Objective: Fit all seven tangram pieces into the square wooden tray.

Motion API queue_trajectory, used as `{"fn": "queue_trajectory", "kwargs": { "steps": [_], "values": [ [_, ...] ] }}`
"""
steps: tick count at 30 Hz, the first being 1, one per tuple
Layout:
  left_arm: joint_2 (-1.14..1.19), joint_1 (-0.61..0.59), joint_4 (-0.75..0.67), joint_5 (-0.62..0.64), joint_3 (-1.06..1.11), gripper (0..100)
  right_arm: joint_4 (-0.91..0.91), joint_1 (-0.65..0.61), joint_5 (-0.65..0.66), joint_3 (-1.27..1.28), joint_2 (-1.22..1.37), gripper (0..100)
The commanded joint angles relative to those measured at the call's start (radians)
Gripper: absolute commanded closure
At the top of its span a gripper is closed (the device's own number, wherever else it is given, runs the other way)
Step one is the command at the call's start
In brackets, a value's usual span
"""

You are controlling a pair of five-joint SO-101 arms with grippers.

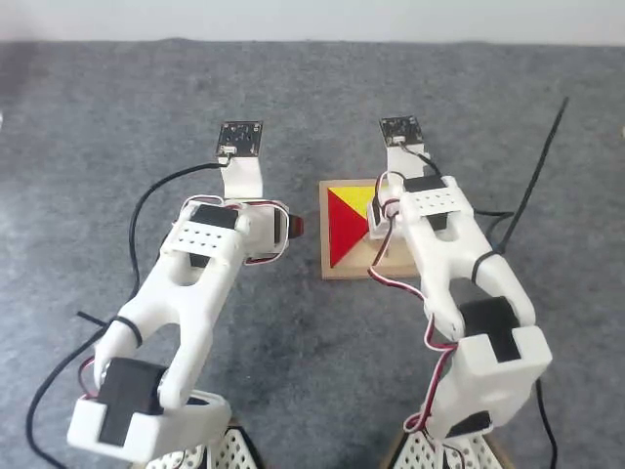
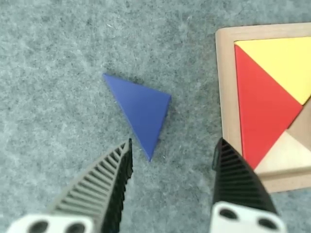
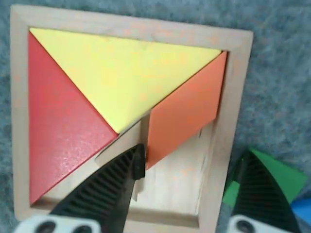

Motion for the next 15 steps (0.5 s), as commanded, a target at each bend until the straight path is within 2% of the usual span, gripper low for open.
{"fn": "queue_trajectory", "kwargs": {
  "steps": [1, 15],
  "values": [
    [-0.005, 0.008, -0.017, -0.009, -0.022, 75, -0.010, 0.012, -0.008, -0.054, -0.012, 70.2],
    [-0.005, 0.008, -0.017, -0.009, -0.024, 75, 0.159, -0.139, -0.006, -0.048, -0.022, 70.2]
  ]
}}
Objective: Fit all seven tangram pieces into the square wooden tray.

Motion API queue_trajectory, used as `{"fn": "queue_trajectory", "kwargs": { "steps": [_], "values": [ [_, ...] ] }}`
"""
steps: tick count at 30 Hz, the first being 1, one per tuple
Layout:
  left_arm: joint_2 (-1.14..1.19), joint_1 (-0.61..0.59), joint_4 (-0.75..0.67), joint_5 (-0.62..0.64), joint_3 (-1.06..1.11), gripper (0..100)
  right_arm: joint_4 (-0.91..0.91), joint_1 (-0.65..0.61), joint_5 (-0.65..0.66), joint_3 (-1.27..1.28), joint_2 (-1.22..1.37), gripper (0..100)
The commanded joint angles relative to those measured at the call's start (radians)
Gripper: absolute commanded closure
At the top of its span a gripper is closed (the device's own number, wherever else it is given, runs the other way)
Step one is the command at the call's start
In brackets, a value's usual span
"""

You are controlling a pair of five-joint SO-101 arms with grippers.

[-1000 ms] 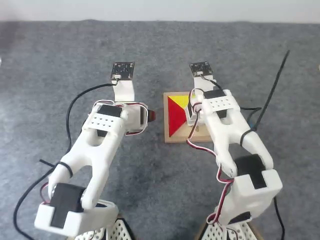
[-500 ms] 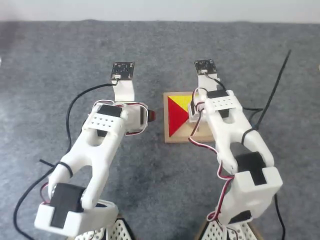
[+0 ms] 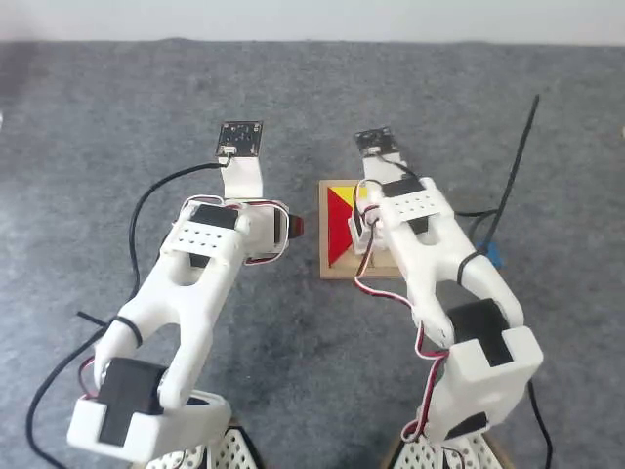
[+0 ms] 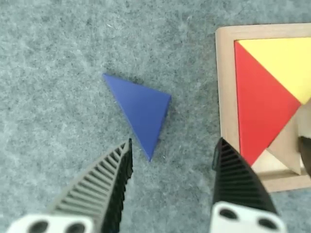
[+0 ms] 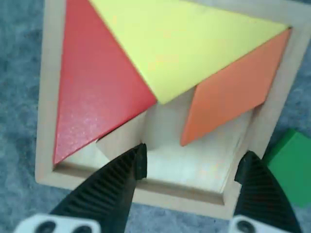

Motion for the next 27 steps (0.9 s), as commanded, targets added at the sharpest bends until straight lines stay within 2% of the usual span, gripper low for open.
{"fn": "queue_trajectory", "kwargs": {
  "steps": [1, 8, 17, 27],
  "values": [
    [-0.005, 0.008, -0.017, -0.009, -0.024, 75, 0.045, -0.041, -0.006, -0.048, -0.021, 70.2],
    [-0.005, 0.008, -0.017, -0.009, -0.024, 75, 0.065, -0.010, -0.006, -0.054, -0.027, 70.2],
    [-0.005, 0.008, -0.017, -0.011, -0.024, 75, 0.022, 0.088, -0.014, -0.043, -0.234, 70.2],
    [-0.005, 0.009, -0.017, -0.011, -0.022, 75, -0.050, 0.094, -0.008, -0.126, -0.001, 70.2]
  ]
}}
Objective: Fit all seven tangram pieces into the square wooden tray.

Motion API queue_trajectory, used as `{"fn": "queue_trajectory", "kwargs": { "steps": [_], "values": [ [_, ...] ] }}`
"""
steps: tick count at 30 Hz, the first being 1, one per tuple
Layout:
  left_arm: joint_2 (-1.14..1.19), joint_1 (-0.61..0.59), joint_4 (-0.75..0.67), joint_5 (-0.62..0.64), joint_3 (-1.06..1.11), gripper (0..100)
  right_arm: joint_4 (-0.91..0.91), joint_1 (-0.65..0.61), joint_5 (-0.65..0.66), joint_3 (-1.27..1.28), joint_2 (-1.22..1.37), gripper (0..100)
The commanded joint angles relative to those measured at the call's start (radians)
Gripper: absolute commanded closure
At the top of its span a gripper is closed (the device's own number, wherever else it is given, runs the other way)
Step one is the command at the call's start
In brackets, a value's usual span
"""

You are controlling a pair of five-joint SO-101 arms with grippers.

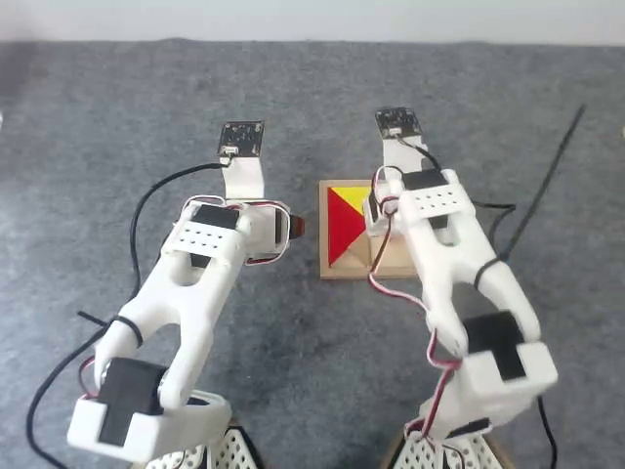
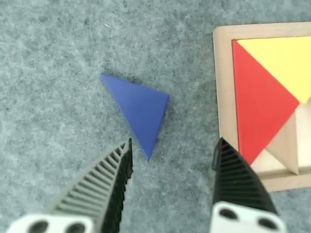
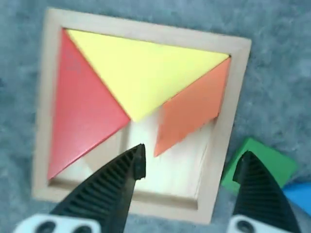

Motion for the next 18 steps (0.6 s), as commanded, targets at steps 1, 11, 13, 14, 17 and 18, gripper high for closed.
{"fn": "queue_trajectory", "kwargs": {
  "steps": [1, 11, 13, 14, 17, 18],
  "values": [
    [-0.005, 0.005, -0.017, -0.011, -0.022, 75, -0.019, 0.010, -0.006, -0.112, 0.077, 70.2],
    [-0.005, 0.003, -0.017, -0.011, -0.025, 75, 0.028, 0.048, -0.011, -0.233, 0.213, 70.2],
    [-0.005, 0.003, -0.017, -0.011, -0.025, 75, 0.068, 0.048, -0.011, -0.235, 0.213, 70.2],
    [-0.005, 0.003, -0.017, -0.011, -0.025, 75, 0.077, 0.050, -0.011, -0.235, 0.213, 70.2],
    [-0.005, 0.000, -0.017, -0.011, -0.025, 75, 0.090, 0.058, -0.009, -0.229, 0.216, 70.2],
    [-0.005, 0.000, -0.017, -0.011, -0.025, 75, 0.107, 0.062, -0.009, -0.230, 0.216, 70.2]
  ]
}}
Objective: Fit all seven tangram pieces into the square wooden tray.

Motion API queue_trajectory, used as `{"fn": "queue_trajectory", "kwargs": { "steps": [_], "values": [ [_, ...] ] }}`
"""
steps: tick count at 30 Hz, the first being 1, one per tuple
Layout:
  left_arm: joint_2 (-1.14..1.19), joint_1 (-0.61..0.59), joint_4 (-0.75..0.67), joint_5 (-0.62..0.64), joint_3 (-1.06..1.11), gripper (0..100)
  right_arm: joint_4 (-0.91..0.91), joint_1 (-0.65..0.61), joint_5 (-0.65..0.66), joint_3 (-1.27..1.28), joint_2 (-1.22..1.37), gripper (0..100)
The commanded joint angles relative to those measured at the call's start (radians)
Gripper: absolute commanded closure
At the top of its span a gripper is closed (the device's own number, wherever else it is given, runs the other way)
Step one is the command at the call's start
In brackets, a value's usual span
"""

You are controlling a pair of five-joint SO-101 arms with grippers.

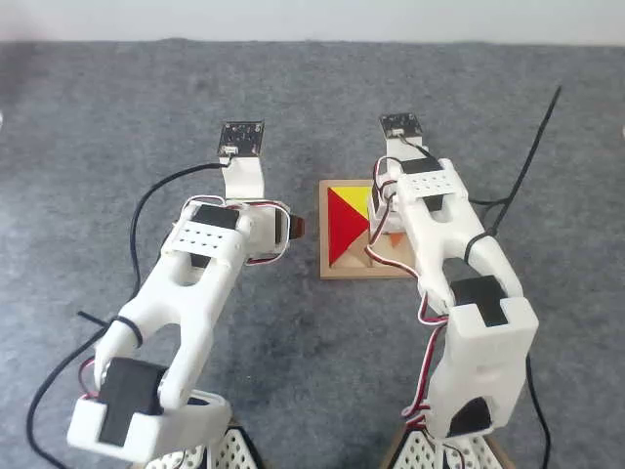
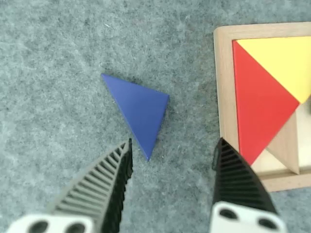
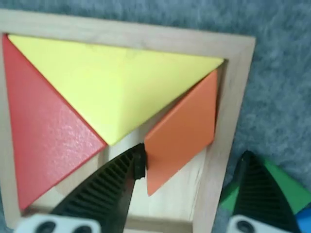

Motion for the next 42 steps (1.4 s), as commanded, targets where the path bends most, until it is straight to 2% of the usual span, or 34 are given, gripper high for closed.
{"fn": "queue_trajectory", "kwargs": {
  "steps": [1, 13, 16, 22, 36, 42],
  "values": [
    [-0.005, -0.002, -0.017, -0.011, -0.025, 75, 0.051, 0.030, -0.009, -0.048, -0.012, 70.2],
    [-0.005, 0.002, -0.017, -0.011, -0.025, 75, 0.139, 0.031, -0.003, -0.046, -0.030, 70.3],
    [-0.006, 0.002, -0.017, -0.011, -0.025, 75, 0.119, 0.030, -0.006, -0.051, -0.068, 70.3],
    [-0.006, 0.003, -0.017, -0.011, -0.025, 75, -0.065, 0.027, -0.003, -0.049, -0.101, 70.3],
    [-0.006, 0.003, -0.017, -0.011, -0.025, 75, -0.096, 0.010, -0.002, -0.103, -0.041, 70.3],
    [-0.006, 0.003, -0.017, -0.011, -0.025, 75, -0.094, 0.050, -0.005, -0.118, -0.038, 70.3]
  ]
}}
